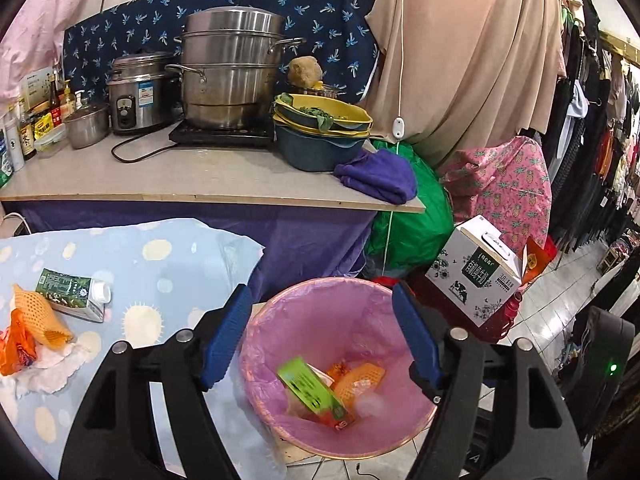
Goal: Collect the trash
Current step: 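Carry the green box and wrap over the bin and open both tools, then grasp the orange plastic bag on the paper towel with the left tool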
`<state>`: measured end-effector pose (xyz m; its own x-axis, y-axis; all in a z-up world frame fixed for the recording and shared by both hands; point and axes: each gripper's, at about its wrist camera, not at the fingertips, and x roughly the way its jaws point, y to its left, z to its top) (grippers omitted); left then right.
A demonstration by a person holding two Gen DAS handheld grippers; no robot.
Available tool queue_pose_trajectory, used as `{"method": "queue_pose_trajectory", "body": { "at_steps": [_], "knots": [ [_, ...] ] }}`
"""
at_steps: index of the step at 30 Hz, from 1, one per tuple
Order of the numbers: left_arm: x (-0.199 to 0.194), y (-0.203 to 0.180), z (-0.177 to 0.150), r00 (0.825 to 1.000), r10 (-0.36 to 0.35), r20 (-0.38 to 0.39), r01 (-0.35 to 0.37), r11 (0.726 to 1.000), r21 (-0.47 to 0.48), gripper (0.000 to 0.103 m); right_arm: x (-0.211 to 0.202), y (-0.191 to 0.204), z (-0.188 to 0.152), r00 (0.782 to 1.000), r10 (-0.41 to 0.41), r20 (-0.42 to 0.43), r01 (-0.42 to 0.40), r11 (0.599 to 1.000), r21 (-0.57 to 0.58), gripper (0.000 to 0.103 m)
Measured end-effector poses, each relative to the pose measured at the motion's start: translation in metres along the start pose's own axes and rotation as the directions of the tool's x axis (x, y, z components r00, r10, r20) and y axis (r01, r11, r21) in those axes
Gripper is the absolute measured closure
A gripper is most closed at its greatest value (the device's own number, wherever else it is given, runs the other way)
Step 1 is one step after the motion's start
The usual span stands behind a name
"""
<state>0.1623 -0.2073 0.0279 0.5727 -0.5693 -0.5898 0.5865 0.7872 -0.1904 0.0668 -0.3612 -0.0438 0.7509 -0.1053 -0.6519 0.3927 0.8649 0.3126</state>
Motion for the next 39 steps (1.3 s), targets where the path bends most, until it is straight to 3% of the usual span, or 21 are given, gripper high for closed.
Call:
{"method": "queue_pose_trajectory", "body": {
  "at_steps": [14,24,32,39],
  "knots": [
    [-0.031,0.029,-0.008,0.997,0.066,0.027,-0.066,0.998,-0.019,0.031,-0.01,0.034,0.0,0.998,0.059,0.009,-0.058,0.997,-0.045,0.041],
    [-0.067,0.098,-0.033,0.983,0.185,0.017,-0.182,0.977,-0.115,0.029,-0.007,0.091,-0.017,0.991,0.127,-0.034,-0.13,0.984,-0.121,0.04],
    [-0.097,0.168,-0.07,0.942,0.334,-0.027,-0.333,0.926,-0.18,0.019,0.004,0.144,-0.038,0.981,0.168,-0.094,-0.183,0.965,-0.188,0.04],
    [-0.119,0.245,-0.105,0.891,0.439,-0.115,-0.453,0.849,-0.273,0.015,0.019,0.186,-0.059,0.968,0.196,-0.156,-0.229,0.946,-0.228,0.04]
  ]
}}
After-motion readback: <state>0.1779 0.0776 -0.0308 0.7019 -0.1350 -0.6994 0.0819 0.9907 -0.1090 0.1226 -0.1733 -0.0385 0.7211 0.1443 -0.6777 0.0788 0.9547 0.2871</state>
